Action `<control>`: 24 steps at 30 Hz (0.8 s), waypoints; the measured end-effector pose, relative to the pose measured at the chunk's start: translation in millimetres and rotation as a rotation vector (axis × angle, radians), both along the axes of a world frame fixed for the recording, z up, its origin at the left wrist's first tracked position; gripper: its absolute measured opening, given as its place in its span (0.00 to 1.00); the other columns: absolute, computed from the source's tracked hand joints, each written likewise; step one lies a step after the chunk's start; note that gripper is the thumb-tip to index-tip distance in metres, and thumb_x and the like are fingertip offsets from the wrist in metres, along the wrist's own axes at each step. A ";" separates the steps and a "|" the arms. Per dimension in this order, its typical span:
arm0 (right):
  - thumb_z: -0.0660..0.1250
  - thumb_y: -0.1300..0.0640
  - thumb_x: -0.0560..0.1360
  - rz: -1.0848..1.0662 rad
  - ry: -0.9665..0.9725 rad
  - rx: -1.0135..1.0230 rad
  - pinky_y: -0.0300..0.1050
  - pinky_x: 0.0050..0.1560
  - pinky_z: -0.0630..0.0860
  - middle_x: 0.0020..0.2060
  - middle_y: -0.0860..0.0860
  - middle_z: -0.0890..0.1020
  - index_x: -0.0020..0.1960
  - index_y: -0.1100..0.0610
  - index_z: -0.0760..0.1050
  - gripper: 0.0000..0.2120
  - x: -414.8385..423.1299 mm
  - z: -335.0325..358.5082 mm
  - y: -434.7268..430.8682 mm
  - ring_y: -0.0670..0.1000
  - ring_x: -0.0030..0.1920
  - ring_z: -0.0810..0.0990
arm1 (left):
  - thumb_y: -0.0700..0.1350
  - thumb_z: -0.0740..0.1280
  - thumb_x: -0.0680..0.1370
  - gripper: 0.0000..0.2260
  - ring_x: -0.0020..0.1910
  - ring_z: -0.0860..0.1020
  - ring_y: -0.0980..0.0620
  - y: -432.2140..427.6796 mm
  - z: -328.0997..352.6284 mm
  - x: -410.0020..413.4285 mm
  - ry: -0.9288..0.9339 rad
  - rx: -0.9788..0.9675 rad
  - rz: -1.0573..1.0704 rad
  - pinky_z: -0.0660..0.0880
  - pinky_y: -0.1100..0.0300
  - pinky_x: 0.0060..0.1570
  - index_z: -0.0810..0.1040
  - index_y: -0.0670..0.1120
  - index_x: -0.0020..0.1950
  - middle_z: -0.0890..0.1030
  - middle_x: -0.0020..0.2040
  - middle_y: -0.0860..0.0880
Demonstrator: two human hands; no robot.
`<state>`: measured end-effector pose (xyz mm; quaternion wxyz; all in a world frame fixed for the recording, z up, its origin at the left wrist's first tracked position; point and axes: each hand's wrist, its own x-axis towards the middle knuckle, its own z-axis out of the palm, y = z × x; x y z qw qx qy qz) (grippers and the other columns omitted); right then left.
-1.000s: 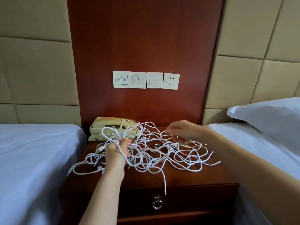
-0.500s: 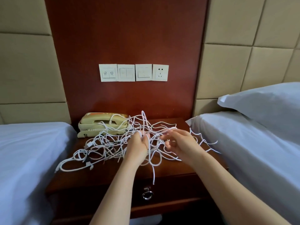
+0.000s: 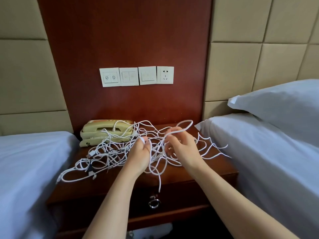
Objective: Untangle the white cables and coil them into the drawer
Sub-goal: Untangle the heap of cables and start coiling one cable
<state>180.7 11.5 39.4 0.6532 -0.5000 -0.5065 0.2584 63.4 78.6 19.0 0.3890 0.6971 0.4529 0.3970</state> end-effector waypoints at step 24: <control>0.62 0.62 0.75 -0.326 -0.505 -0.281 0.41 0.36 0.75 0.50 0.54 0.74 0.49 0.54 0.68 0.05 10.8 -32.2 26.0 0.53 0.39 0.82 | 0.46 0.53 0.83 0.15 0.35 0.70 0.52 0.0 -27.9 -33.9 0.269 0.153 0.258 0.62 0.60 0.32 0.74 0.39 0.55 0.75 0.41 0.47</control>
